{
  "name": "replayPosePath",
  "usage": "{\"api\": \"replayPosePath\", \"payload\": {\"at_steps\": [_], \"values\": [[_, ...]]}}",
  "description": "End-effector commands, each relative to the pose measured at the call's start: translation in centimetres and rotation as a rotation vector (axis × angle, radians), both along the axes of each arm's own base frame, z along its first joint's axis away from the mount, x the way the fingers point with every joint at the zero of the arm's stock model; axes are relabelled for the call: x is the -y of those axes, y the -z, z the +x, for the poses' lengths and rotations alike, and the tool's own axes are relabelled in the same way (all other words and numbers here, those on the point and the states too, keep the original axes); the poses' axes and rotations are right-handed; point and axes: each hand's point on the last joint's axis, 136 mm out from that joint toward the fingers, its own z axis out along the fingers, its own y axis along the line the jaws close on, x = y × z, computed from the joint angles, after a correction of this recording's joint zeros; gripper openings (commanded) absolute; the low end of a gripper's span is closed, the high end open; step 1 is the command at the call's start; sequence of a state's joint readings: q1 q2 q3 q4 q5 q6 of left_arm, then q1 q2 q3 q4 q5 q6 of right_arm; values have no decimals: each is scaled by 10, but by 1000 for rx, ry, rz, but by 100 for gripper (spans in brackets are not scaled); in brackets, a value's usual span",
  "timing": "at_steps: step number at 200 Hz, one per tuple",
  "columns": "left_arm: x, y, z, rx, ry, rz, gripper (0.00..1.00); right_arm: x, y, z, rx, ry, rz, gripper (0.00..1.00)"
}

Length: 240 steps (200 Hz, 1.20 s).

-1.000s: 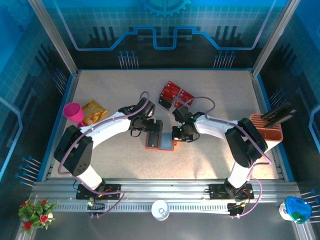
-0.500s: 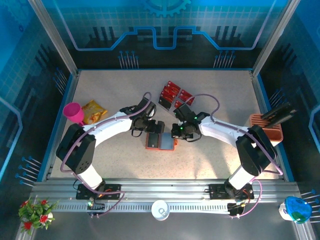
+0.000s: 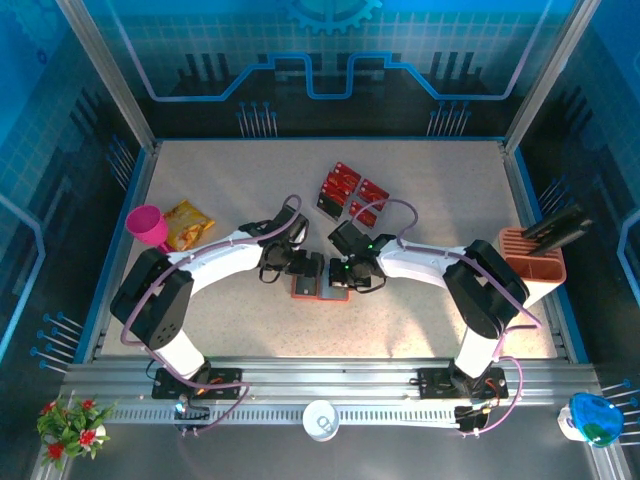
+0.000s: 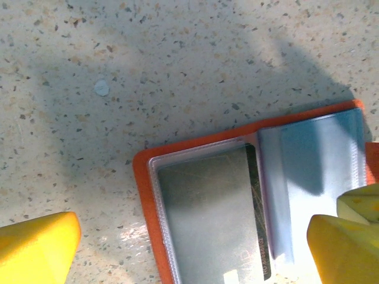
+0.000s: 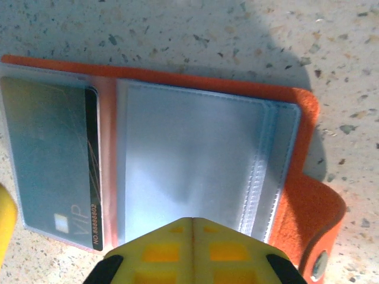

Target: Put the credit cards into the card holder

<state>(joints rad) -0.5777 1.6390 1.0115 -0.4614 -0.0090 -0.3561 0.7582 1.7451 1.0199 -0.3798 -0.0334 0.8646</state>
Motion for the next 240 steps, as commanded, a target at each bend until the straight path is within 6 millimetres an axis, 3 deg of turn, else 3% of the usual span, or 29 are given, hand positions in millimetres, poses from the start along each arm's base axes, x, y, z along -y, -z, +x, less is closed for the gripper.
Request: {"api": "replayPosePath", "payload": {"at_steps": [1, 87, 156, 240], "values": [[4, -6, -3, 9, 24, -38, 99, 11, -4, 3, 28, 34, -18, 4], [11, 0, -11, -18, 67, -45, 99, 30, -2, 11, 33, 46, -26, 3], [14, 8, -15, -33, 100, -32, 99, 23, 0, 14, 30, 18, -7, 2], [14, 20, -19, -52, 116, -19, 99, 11, 24, 7, -45, 1, 19, 0]]}}
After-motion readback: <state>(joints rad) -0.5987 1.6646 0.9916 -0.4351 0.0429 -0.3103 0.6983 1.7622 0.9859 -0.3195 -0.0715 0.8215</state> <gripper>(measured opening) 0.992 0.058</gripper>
